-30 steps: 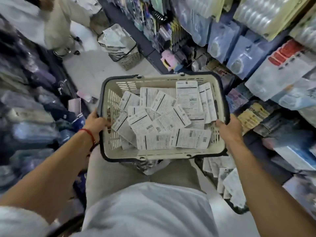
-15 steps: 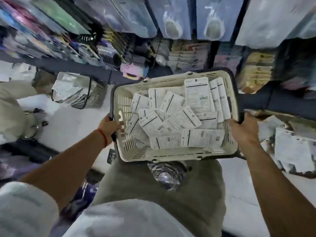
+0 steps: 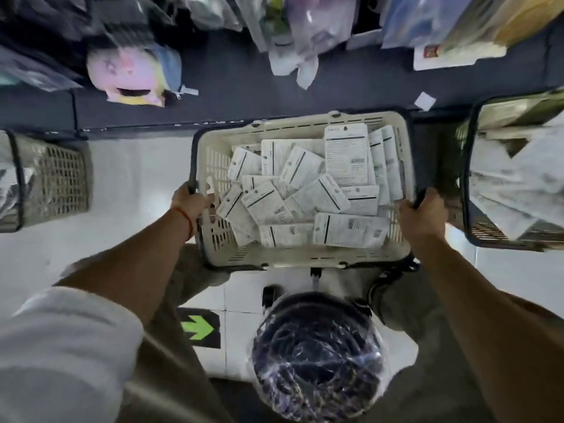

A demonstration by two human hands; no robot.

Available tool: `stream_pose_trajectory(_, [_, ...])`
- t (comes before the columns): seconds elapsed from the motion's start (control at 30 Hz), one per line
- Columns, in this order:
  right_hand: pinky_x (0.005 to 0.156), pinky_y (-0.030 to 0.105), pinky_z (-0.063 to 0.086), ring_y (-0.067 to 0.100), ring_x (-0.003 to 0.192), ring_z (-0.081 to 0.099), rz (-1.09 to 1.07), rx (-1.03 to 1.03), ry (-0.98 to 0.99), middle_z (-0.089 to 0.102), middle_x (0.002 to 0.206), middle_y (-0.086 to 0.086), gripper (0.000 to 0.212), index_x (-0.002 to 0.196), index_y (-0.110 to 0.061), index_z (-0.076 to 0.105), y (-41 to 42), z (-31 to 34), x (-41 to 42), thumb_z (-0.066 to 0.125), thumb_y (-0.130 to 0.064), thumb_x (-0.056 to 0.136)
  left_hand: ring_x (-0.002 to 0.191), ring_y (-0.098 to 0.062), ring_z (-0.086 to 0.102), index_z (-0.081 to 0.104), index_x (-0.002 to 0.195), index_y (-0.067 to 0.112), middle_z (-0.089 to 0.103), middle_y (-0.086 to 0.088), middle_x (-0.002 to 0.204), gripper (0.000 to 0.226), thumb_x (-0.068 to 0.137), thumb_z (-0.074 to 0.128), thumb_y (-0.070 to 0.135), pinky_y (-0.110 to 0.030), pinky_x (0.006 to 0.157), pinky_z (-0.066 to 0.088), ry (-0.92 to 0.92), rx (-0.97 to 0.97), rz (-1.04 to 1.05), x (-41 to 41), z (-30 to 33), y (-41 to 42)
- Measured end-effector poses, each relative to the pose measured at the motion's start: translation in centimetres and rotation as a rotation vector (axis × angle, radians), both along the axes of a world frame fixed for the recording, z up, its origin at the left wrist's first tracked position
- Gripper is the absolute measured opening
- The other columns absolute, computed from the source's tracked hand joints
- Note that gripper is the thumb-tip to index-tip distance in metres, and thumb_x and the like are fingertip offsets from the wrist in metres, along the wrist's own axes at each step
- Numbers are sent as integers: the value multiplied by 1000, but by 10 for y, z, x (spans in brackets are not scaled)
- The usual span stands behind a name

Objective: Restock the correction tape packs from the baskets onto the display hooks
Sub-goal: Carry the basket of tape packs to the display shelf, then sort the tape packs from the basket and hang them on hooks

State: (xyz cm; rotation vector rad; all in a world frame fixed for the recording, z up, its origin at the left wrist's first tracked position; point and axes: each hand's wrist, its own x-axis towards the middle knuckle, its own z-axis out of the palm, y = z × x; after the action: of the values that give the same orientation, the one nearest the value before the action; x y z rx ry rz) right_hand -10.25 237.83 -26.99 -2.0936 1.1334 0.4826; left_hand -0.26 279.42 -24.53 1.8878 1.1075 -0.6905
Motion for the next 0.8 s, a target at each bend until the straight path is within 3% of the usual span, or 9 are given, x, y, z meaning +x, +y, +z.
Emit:
stream_pose_trajectory(0.1, [94,52,50,49,115,62,-26,-37,-2,64,125,32,32,127,4,54,10,-38,4,58,-15,102,65,-27,69,63,95,21,73,-13,94,28,91,58,-6,-39,60,60,-66,24,46,-5,-45,2])
stream_pose_trajectory(0.13, [92,53,50,50,113,63,-29,-59,1,64,123,33,33,128,2,52,15,-45,5,56,-18,103,66,-26,65,60,96,20,71,-13,90,24,92,59,-3,-37,58,56,-92,30,50,-9,-56,2])
stream_pose_trajectory(0.23, [78,49,47,50,96,66,1,-179,-84,65,102,28,46,124,0,46,29,-62,5,50,-39,100,79,-30,61,44,105,21,65,-15,96,15,96,56,17,-39,67,49,-167,179,-149,-26,-83,2])
stream_pose_trajectory(0.3, [75,41,40,46,90,64,13,-252,-182,54,94,17,60,119,-2,44,36,-69,2,38,-54,90,79,-32,58,40,117,14,62,-14,97,27,97,50,29,-40,70,44,-234,320,-302,-35,-94,0])
stream_pose_trajectory(0.4, [75,42,38,47,92,62,13,-341,-279,56,100,23,62,113,-3,43,40,-81,0,33,-57,84,70,-30,49,41,121,6,56,-14,88,44,90,44,37,-40,66,38,-375,456,-355,-38,-106,-1])
stream_pose_trajectory(0.47, [73,44,37,49,92,61,-9,-386,-296,59,105,28,62,113,-1,44,43,-89,2,32,-56,85,67,-29,44,41,117,7,53,-15,85,44,87,40,38,-40,65,35,-396,464,-360,-37,-111,5])
stream_pose_trajectory(0.6, [71,45,36,51,99,63,-12,-429,-298,60,122,29,66,126,-1,45,47,-94,6,35,-57,93,78,-40,55,36,108,17,57,-22,91,29,89,41,39,-47,71,45,-422,440,-380,-34,-117,8])
stream_pose_trajectory(0.73, [90,50,47,46,121,56,-56,-412,-223,54,138,28,63,142,2,41,51,-74,7,52,-45,101,101,-51,61,41,127,7,63,-33,116,33,101,51,25,-49,80,44,-416,468,-351,-37,-110,2])
stream_pose_trajectory(0.8, [94,50,48,42,122,53,135,-577,-318,53,134,23,61,140,-3,44,56,-58,4,62,-38,95,116,-48,57,41,134,7,58,-29,131,45,95,59,21,-53,89,45,-438,568,-306,-41,-101,-11])
